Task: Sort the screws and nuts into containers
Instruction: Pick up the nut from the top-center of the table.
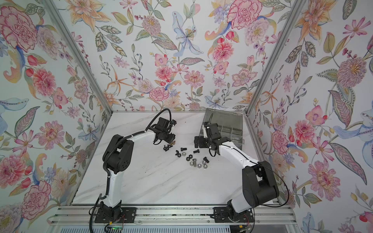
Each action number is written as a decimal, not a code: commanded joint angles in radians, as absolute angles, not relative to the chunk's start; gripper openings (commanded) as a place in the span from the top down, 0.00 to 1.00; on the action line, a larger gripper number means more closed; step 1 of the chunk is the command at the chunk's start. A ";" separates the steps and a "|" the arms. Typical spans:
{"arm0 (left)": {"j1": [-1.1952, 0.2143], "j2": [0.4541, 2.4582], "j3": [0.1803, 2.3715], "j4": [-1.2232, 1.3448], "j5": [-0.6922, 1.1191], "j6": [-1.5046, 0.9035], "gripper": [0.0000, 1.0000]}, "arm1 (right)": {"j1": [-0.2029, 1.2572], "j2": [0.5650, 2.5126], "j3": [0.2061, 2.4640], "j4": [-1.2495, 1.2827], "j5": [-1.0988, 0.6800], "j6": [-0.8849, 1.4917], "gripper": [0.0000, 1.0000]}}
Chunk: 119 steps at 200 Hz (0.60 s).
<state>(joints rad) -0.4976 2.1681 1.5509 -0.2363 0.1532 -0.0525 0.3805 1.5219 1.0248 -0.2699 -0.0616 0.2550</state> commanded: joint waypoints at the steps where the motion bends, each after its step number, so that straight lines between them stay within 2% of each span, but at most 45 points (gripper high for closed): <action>1: -0.508 2.186 1.531 -0.261 0.161 -0.051 0.43 | 0.389 1.522 1.048 -0.289 -0.046 0.256 0.01; 119: -0.515 2.198 1.521 -0.268 0.161 -0.054 0.50 | 0.389 1.523 1.043 -0.288 -0.046 0.255 0.01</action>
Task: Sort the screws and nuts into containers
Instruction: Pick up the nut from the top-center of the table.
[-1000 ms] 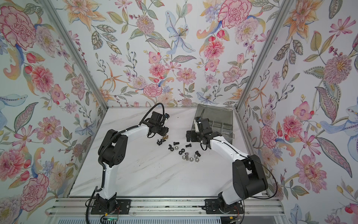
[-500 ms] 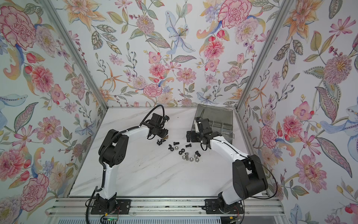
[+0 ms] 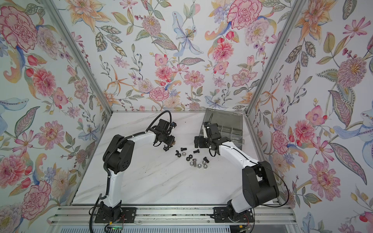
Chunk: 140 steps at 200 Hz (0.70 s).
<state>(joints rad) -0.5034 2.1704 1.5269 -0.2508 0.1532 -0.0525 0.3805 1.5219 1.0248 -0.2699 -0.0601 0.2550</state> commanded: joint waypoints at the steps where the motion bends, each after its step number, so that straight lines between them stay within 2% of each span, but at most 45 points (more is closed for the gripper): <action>1: -0.515 2.198 1.522 -0.268 0.162 -0.054 0.50 | 0.389 1.522 1.043 -0.289 -0.046 0.255 0.01; 55: -0.516 2.217 1.540 -0.271 0.176 -0.057 0.55 | 0.389 1.523 1.042 -0.288 -0.047 0.257 0.01; 103: -0.517 2.230 1.555 -0.291 0.182 -0.062 0.66 | 0.388 1.520 1.042 -0.290 -0.046 0.256 0.01; 140: -0.520 2.229 1.546 -0.304 0.181 -0.061 0.70 | 0.389 1.520 1.043 -0.293 -0.045 0.255 0.01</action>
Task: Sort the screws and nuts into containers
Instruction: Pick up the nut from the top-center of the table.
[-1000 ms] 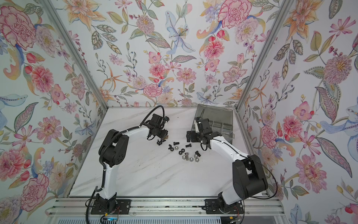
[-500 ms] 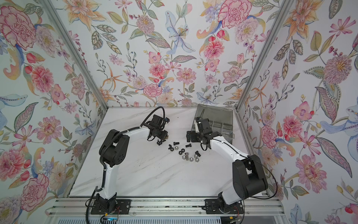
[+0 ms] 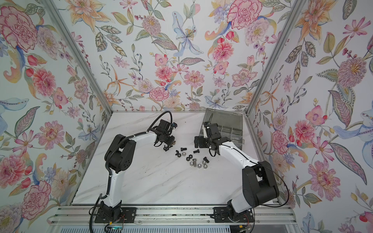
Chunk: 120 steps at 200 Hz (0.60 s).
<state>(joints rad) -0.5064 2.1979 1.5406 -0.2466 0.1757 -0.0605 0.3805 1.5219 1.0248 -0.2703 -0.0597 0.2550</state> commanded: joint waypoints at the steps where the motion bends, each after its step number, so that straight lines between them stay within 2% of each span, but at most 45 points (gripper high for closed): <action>1: -0.520 2.228 1.547 -0.305 0.181 -0.061 0.70 | 0.388 1.521 1.043 -0.293 -0.045 0.256 0.01; 27: -0.519 2.231 1.546 -0.304 0.179 -0.065 0.72 | 0.389 1.521 1.045 -0.294 -0.046 0.255 0.01; 78: -0.520 2.249 1.568 -0.309 0.191 -0.077 0.89 | 0.389 1.513 1.048 -0.298 -0.045 0.255 0.01; 120: -0.520 2.260 1.588 -0.322 0.192 -0.081 0.97 | 0.388 1.507 1.046 -0.300 -0.042 0.255 0.01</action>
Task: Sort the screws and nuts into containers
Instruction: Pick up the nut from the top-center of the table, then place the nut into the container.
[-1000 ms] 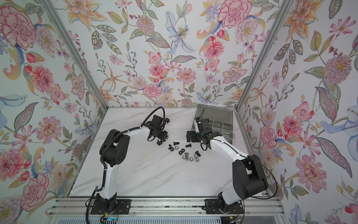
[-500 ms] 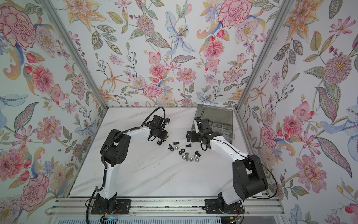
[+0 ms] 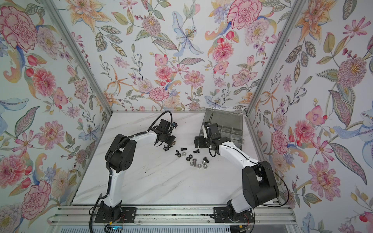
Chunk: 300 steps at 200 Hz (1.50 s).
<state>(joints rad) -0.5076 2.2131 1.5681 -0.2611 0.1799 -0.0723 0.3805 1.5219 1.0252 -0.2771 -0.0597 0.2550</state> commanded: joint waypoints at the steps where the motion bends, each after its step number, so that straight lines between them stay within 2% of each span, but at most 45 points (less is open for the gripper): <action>1: -0.520 2.262 1.590 -0.322 0.192 -0.081 0.97 | 0.388 1.508 1.046 -0.300 -0.042 0.255 0.01; 26: -0.518 2.264 1.596 -0.327 0.196 -0.083 1.00 | 0.388 1.508 1.046 -0.301 -0.041 0.256 0.01; 85: -0.515 2.244 1.622 -0.308 0.244 -0.097 1.00 | 0.388 1.500 1.048 -0.302 -0.039 0.254 0.01; 182: -0.510 2.335 2.020 -0.338 0.475 -0.212 1.00 | 0.332 1.386 1.015 -0.310 -0.041 0.310 0.01; 217: -0.524 2.363 2.095 -0.197 0.543 -0.335 1.00 | 0.238 1.306 0.970 -0.310 -0.071 0.389 0.01; 268: -0.571 2.431 2.074 0.170 0.647 -0.499 1.00 | 0.151 1.217 0.904 -0.310 -0.072 0.417 0.01; 300: -0.642 2.461 2.097 0.259 0.644 -0.429 1.00 | 0.129 1.199 0.880 -0.311 -0.072 0.422 0.01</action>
<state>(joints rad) -0.5823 2.4302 2.0647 0.1257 0.6029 -0.4347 0.1417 1.2198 0.9054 -0.2962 -0.0708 0.4015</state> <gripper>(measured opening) 0.075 0.992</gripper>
